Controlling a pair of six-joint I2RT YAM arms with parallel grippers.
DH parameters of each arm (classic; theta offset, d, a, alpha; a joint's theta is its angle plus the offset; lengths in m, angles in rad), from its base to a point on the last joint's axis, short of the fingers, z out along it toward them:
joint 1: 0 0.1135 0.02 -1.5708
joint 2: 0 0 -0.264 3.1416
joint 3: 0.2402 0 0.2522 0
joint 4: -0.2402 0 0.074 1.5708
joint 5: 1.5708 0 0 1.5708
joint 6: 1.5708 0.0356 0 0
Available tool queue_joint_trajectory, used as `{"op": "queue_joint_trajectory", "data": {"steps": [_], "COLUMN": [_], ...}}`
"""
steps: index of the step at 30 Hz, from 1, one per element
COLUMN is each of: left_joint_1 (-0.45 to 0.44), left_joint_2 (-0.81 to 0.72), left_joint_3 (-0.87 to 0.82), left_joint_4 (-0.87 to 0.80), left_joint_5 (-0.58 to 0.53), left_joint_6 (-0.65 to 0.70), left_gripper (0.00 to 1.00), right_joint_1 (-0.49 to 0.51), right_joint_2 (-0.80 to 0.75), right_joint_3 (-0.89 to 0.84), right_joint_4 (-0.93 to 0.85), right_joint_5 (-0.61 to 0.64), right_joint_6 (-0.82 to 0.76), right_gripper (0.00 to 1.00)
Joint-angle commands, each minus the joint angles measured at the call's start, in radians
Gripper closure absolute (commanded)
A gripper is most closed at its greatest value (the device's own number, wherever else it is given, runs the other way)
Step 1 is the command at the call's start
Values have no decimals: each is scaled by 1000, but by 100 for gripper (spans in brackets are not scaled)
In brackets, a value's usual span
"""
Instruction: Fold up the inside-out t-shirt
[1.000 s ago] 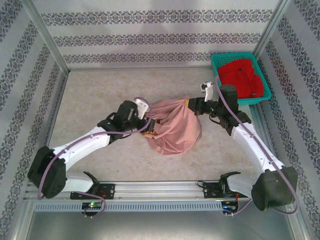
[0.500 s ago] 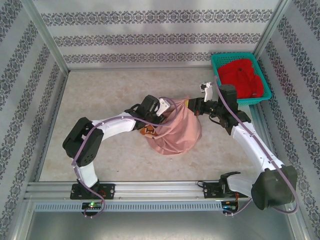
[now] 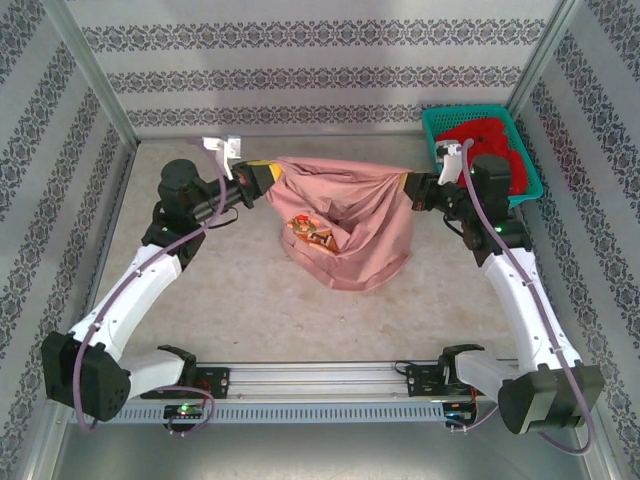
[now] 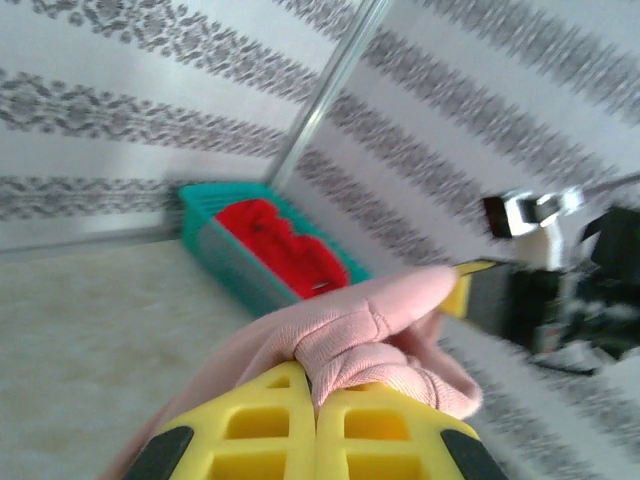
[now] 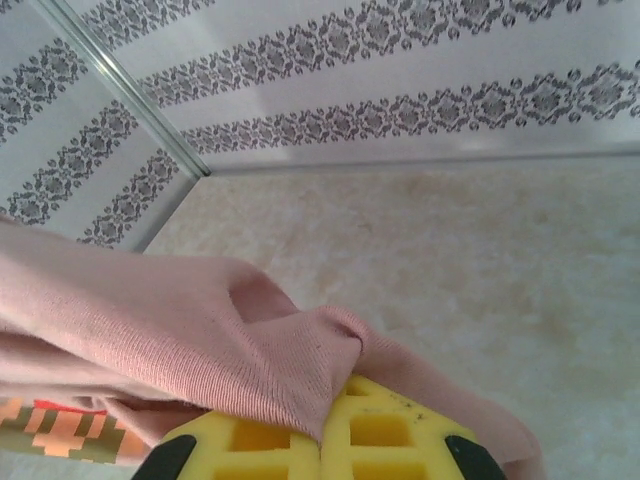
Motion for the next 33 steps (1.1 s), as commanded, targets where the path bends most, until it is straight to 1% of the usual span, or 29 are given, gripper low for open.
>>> {"op": "queue_joint_trajectory", "data": {"steps": [1, 4, 5, 8, 10, 12, 13, 14, 17, 18, 20, 22, 24, 26, 28, 33], "left_joint_1": [65, 63, 57, 28, 3, -11, -13, -15, -23, -26, -31, -32, -32, -32, -34, -34], "left_joint_2": [31, 58, 66, 72, 65, 56, 54, 52, 40, 37, 35, 35, 33, 29, 25, 19], "left_joint_3": [-30, -23, -21, 4, 28, 44, 48, 52, 63, 66, 67, 71, 72, 72, 71, 71], "left_joint_4": [138, 158, 167, 123, 76, 26, 4, -15, -63, -76, -84, -92, -102, -108, -117, -132], "left_joint_5": [154, 189, 198, 198, 180, 148, 134, 121, 91, 84, 79, 78, 77, 74, 72, 69], "left_joint_6": [-333, -377, -385, -365, -343, -328, -328, -327, -304, -294, -289, -285, -280, -275, -268, -255], "left_gripper": [100, 100, 100, 100, 100, 100, 100, 100, 100, 100, 100, 100, 100, 100, 100, 100], "right_joint_1": [-10, 28, 53, 144, 194, 239, 266, 294, 393, 431, 501, 551, 573, 580, 580, 578], "right_joint_2": [30, 87, 112, 223, 289, 294, 257, 214, 54, 20, -1, 21, 65, 121, 184, 294], "right_joint_3": [41, 45, 48, 84, 150, 168, 137, 92, -60, -99, -153, -176, -195, -191, -162, -123], "right_joint_4": [-111, -155, -164, -217, -296, -331, -306, -252, -89, -56, 0, 41, 128, 212, 248, 331], "right_joint_5": [135, 180, 195, 269, 368, 480, 507, 505, 408, 364, 324, 276, 238, 239, 219, 192], "right_joint_6": [-22, -40, -46, -88, -140, -186, -213, -236, -295, -323, -345, -343, -303, -262, -254, -235], "right_gripper": [100, 100, 97, 85, 74, 66, 62, 60, 52, 50, 47, 45, 45, 46, 48, 48]}}
